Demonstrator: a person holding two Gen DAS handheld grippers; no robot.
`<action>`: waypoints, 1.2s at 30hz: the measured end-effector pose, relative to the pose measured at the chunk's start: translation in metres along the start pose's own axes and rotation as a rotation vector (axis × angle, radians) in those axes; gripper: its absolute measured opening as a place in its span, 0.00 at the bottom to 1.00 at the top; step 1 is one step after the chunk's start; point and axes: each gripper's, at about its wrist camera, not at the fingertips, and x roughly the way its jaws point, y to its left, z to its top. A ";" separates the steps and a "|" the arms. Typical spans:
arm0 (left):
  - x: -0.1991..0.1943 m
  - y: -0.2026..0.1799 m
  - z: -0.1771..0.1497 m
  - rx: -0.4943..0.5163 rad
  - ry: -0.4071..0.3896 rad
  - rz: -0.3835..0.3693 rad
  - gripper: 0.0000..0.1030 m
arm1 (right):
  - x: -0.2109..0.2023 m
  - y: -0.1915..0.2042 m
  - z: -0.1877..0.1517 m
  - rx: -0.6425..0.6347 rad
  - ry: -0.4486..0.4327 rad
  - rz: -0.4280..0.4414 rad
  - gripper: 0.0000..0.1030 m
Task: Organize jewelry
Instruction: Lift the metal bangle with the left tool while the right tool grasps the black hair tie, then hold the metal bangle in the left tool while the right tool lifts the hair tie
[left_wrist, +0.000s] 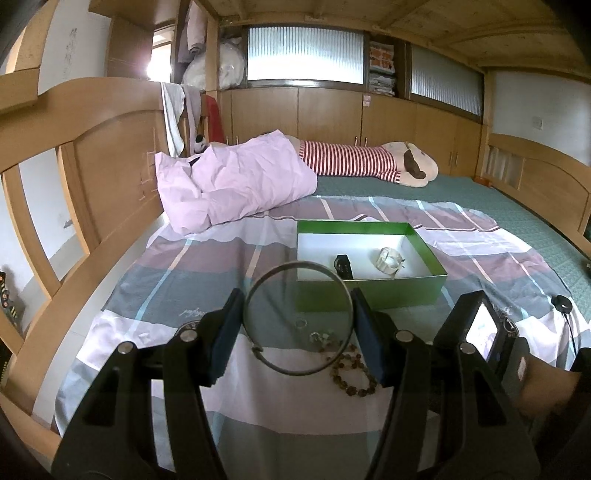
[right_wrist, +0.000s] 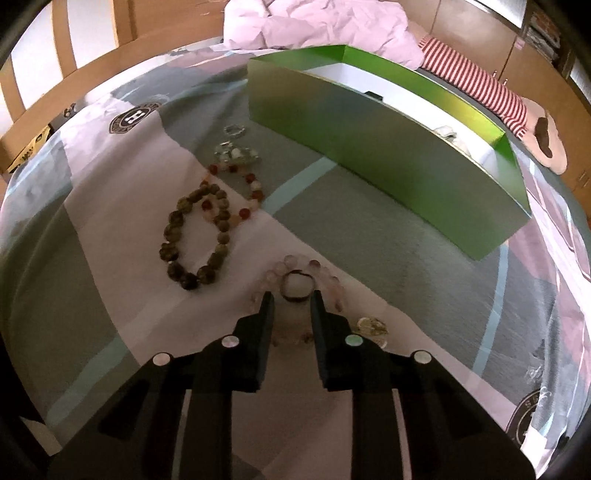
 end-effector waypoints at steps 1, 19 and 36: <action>0.000 -0.001 0.000 0.004 0.000 0.000 0.56 | 0.001 0.000 0.001 0.000 0.002 -0.001 0.22; 0.007 -0.002 -0.003 0.004 0.027 0.002 0.56 | -0.001 -0.009 0.019 0.087 -0.025 -0.002 0.19; 0.004 -0.032 -0.007 0.041 0.033 -0.064 0.56 | -0.197 -0.018 -0.009 0.302 -0.492 -0.194 0.19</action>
